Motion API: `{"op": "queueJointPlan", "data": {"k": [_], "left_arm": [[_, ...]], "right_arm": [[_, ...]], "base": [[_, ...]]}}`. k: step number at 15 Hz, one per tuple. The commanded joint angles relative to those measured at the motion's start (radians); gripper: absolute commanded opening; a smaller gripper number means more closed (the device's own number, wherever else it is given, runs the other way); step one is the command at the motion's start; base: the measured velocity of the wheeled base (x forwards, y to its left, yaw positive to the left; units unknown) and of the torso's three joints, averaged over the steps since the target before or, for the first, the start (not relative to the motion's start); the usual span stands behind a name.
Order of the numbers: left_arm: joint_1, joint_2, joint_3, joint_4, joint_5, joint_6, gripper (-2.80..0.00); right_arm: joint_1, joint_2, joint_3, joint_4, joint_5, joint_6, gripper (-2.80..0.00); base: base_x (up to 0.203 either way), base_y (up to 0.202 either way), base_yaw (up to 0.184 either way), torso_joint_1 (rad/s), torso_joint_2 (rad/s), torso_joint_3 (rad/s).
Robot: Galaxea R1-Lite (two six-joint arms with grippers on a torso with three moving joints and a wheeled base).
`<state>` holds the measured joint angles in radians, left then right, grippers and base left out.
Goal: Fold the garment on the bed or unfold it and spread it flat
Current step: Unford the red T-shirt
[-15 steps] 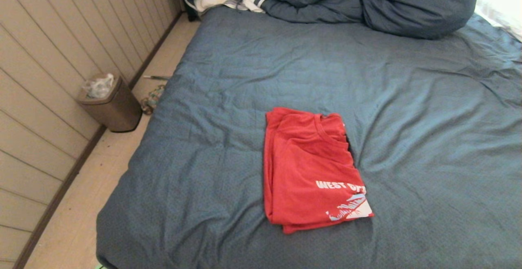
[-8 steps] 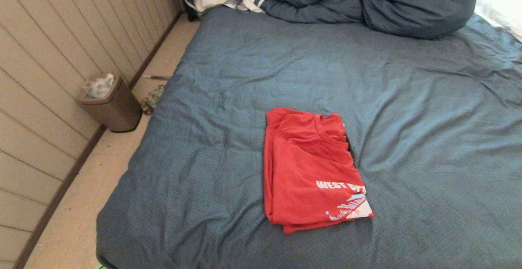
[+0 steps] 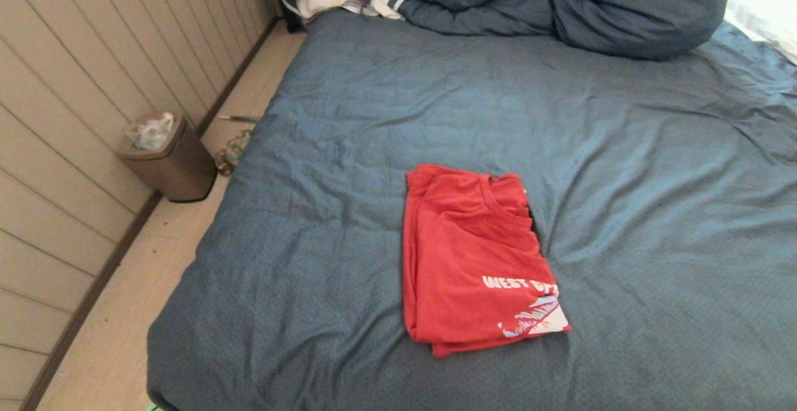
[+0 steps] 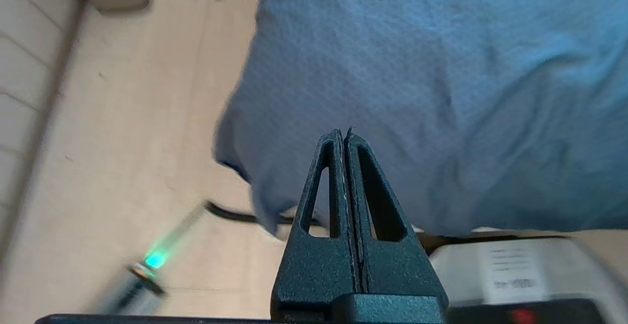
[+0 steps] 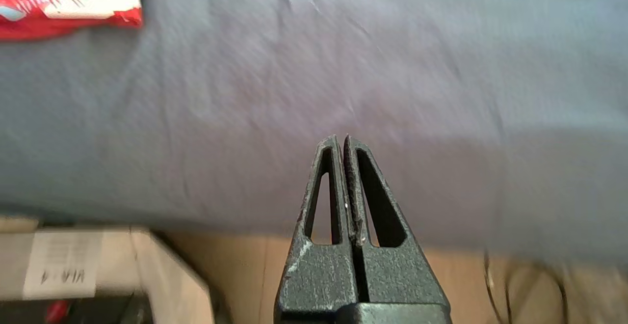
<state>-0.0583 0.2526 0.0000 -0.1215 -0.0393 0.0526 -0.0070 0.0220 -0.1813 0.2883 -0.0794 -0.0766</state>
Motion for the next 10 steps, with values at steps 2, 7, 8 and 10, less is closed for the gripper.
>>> {"op": "queueJointPlan", "data": {"k": [2,7,8,10], "left_arm": [[0.038,-0.2,0.036,0.011,-0.017,0.112,-2.8],[0.058,-0.251,0.038,0.049,-0.028,0.112,-2.8],[0.058,-0.251,0.038,0.049,-0.028,0.107,-2.8],[0.057,-0.253,0.038,0.049,-0.008,0.08,-2.8]], "right_arm": [[-0.001,-0.019,0.173,-0.256,0.077,0.002,-2.8],[0.001,-0.017,0.183,-0.268,0.076,0.063,-2.8],[0.001,-0.019,0.183,-0.268,0.071,0.066,-2.8],[0.001,-0.018,0.183,-0.268,0.07,0.065,-2.8]], "base": [[0.0,0.0,0.0,0.0,0.0,0.0],[0.0,0.0,0.0,0.0,0.0,0.0],[0.0,0.0,0.0,0.0,0.0,0.0],[0.0,0.0,0.0,0.0,0.0,0.0]]}}
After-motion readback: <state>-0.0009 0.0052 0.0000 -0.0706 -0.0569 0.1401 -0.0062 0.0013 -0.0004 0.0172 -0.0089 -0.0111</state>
